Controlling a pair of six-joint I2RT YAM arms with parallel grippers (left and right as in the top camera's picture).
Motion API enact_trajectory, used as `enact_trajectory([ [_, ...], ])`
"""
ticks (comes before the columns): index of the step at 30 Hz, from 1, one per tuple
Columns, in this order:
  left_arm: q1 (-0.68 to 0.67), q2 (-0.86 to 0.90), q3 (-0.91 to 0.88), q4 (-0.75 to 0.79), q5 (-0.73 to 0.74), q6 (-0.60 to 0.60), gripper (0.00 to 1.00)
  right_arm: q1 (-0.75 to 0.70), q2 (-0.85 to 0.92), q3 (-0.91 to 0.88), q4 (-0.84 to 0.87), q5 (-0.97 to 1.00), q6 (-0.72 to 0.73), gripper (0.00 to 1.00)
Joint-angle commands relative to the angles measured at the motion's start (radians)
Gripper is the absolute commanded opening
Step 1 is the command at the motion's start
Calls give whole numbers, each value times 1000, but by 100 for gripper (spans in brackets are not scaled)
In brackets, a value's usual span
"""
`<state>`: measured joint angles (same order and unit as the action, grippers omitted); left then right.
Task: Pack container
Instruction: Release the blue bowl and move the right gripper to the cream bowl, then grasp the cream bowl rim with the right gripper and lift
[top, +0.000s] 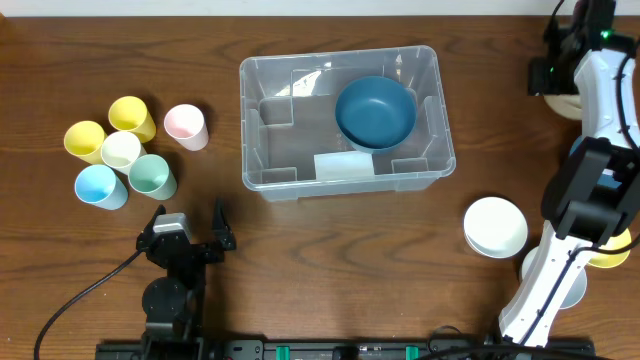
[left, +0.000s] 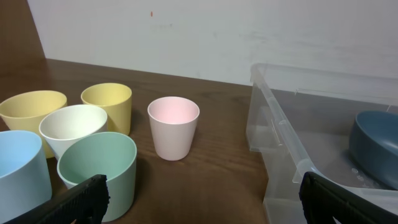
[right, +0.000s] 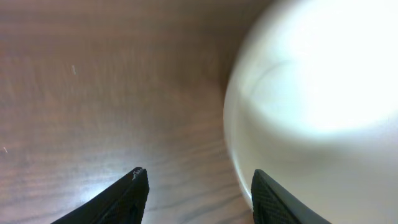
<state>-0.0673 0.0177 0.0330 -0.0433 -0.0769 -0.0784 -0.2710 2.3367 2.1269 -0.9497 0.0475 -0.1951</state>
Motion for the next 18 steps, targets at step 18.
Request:
enact_trajectory([
  [18, 3, 0, -29, -23, -1, 3, 98, -66, 31, 46, 57, 26, -32, 51],
])
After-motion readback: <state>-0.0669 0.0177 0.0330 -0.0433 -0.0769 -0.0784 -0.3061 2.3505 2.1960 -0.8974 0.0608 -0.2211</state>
